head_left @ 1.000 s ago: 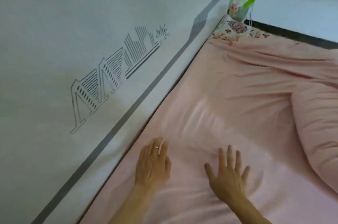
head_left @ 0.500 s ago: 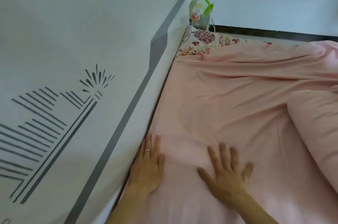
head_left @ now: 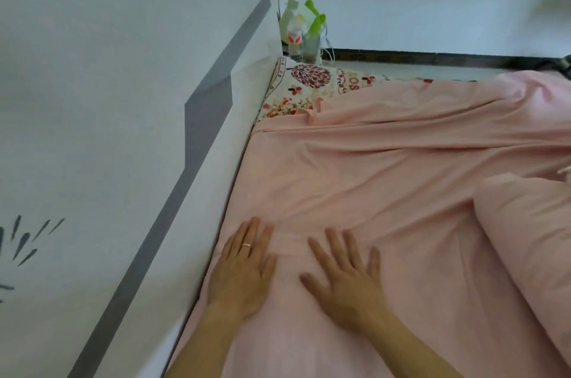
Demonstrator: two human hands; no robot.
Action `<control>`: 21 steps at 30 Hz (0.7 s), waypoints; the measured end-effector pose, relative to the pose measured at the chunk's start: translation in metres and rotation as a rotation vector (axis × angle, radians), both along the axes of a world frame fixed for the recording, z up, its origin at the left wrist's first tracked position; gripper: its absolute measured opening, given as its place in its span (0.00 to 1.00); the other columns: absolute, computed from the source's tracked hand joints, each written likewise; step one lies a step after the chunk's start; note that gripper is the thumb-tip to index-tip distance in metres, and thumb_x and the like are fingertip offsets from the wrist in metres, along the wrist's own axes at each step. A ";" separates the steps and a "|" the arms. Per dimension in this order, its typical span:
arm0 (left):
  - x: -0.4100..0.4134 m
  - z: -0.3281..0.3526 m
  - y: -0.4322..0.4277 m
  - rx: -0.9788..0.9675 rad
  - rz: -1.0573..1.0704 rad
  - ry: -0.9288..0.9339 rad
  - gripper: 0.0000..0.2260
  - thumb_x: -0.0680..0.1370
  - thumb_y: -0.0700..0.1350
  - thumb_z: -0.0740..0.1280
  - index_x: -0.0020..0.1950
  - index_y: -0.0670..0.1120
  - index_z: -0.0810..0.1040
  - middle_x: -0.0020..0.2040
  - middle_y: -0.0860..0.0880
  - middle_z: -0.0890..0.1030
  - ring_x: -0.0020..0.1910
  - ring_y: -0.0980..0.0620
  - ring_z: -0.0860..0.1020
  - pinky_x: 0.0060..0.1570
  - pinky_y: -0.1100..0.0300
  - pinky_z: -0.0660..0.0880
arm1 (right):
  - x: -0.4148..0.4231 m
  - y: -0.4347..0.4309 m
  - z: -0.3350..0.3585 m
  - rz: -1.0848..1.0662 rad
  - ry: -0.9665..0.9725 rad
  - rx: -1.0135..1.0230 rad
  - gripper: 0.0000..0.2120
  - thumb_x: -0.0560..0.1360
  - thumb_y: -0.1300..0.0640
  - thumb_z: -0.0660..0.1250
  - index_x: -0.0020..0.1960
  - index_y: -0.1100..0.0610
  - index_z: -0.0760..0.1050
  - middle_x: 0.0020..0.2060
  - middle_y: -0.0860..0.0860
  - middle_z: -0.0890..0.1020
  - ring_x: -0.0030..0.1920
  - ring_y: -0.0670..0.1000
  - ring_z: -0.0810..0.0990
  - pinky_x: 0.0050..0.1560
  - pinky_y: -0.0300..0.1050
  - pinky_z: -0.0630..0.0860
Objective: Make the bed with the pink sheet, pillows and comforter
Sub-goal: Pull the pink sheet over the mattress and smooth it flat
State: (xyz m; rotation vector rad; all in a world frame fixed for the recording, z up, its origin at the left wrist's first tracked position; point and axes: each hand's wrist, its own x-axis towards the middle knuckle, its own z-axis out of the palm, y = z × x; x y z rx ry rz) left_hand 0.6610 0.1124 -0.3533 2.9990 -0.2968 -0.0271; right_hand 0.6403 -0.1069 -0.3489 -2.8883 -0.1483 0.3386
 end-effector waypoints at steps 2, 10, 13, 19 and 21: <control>0.014 -0.004 0.006 0.014 0.028 -0.014 0.26 0.81 0.58 0.48 0.79 0.55 0.54 0.79 0.54 0.54 0.78 0.53 0.53 0.74 0.55 0.49 | 0.014 -0.029 -0.011 -0.073 0.054 -0.069 0.34 0.73 0.24 0.38 0.74 0.32 0.29 0.75 0.40 0.29 0.76 0.52 0.27 0.72 0.68 0.32; 0.090 0.013 -0.026 0.078 0.065 -0.053 0.27 0.80 0.54 0.50 0.76 0.44 0.65 0.75 0.45 0.66 0.74 0.45 0.64 0.73 0.48 0.53 | 0.074 -0.058 0.003 -0.154 0.065 -0.104 0.36 0.74 0.26 0.39 0.77 0.36 0.34 0.78 0.45 0.33 0.77 0.58 0.31 0.70 0.71 0.32; 0.120 0.012 -0.045 0.089 -0.108 -0.005 0.26 0.79 0.59 0.46 0.78 0.61 0.55 0.79 0.51 0.54 0.78 0.47 0.53 0.73 0.48 0.44 | 0.104 -0.052 -0.005 -0.033 -0.038 -0.089 0.33 0.74 0.27 0.34 0.77 0.35 0.37 0.77 0.43 0.34 0.79 0.54 0.35 0.71 0.71 0.35; 0.179 -0.010 -0.036 0.046 0.047 0.045 0.26 0.79 0.65 0.40 0.77 0.64 0.42 0.79 0.56 0.40 0.78 0.52 0.40 0.76 0.51 0.40 | 0.172 -0.060 -0.018 -0.114 0.023 -0.070 0.34 0.73 0.24 0.39 0.75 0.31 0.37 0.78 0.39 0.36 0.78 0.52 0.34 0.69 0.74 0.34; 0.199 -0.011 -0.033 0.067 0.080 0.059 0.26 0.80 0.64 0.41 0.78 0.62 0.40 0.79 0.55 0.39 0.78 0.52 0.40 0.75 0.51 0.39 | 0.184 -0.058 -0.020 -0.147 0.053 -0.050 0.33 0.73 0.24 0.39 0.75 0.31 0.37 0.78 0.39 0.36 0.78 0.53 0.33 0.67 0.76 0.33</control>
